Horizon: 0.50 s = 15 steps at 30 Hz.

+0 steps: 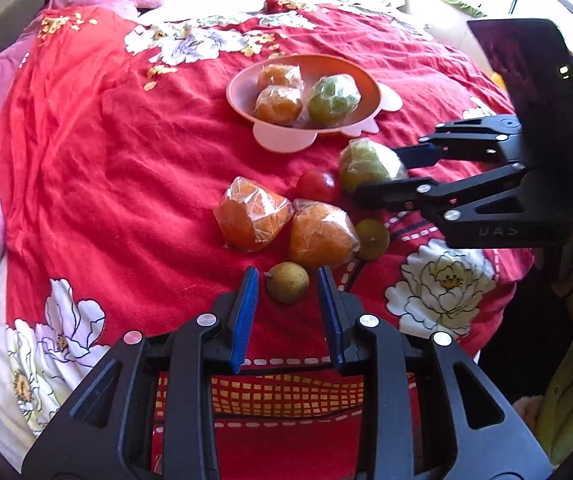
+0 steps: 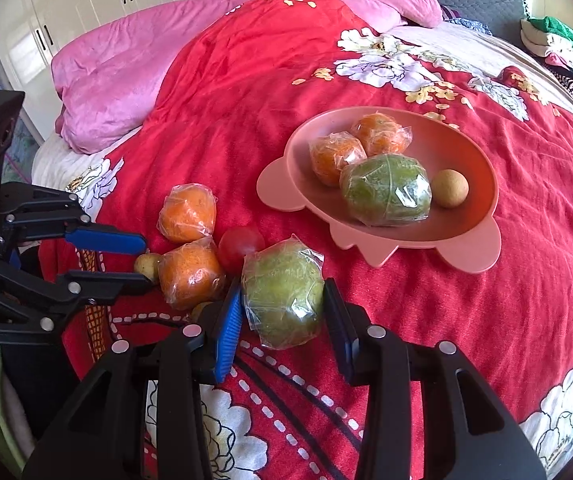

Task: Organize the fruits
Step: 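Grasp a small brown fruit with the left tool while the right tool grasps a bagged green fruit, then carry the small brown fruit and bagged green fruit over the pink bowl with both tools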

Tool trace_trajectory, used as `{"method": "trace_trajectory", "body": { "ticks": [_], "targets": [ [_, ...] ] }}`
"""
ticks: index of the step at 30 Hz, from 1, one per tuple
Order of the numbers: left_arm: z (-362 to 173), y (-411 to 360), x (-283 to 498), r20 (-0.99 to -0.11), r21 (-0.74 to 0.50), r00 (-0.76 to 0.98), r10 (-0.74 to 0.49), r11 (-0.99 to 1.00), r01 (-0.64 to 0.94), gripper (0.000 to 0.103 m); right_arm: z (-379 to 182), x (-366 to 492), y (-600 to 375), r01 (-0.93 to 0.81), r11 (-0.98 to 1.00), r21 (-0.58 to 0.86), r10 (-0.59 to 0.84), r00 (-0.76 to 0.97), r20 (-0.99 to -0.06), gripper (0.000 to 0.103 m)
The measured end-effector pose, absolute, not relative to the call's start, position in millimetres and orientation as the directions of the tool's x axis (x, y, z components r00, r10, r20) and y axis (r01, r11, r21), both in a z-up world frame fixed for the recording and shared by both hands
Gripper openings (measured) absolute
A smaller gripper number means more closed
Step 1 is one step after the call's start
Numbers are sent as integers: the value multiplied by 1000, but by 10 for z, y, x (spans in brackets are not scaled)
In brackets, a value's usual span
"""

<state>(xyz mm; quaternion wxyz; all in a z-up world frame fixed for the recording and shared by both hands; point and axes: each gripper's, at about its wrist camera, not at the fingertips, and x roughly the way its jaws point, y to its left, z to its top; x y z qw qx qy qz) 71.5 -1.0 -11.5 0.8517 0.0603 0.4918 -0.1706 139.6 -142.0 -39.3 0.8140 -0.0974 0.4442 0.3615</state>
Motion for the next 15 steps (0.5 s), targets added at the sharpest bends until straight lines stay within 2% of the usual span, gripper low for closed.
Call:
{"method": "trace_trajectory", "body": {
  "ticks": [10,15],
  "targets": [
    [-111,-120,692,-851,-64,457,-259,915,398,23,-389,1391,-1434,-674,720,165,503,344,-793,38],
    [-265,-80,788,-875,-54,430,-224,926,373,23,-389,1388,-1438,-674,720,164,503,344,-793,38]
  ]
}}
